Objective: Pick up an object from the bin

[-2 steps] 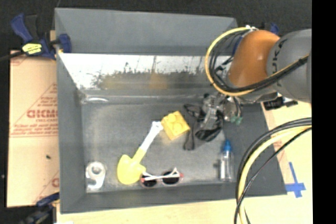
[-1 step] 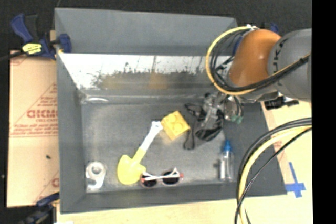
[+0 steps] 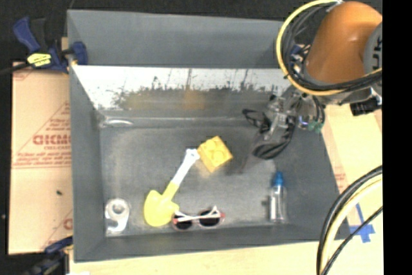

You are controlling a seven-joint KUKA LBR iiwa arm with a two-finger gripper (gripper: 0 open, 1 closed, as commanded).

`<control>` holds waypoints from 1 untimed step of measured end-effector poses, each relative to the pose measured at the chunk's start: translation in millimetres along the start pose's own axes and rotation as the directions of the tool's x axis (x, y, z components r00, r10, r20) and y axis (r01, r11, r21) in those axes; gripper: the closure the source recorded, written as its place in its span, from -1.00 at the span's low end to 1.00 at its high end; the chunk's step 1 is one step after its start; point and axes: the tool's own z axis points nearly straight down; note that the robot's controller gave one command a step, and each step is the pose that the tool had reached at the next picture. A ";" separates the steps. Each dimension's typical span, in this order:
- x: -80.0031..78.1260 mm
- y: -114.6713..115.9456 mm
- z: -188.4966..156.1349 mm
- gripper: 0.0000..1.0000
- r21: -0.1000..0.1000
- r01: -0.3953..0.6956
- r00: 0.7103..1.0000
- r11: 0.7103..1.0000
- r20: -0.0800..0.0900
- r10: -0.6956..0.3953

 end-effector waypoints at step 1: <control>-20.0 2.9 -60.3 1.00 0.001 0.014 1.000 1.000 0.011 -0.014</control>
Offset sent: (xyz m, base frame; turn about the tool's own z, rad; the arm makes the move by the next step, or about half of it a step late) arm 0.0041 0.0071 -0.0096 -0.0139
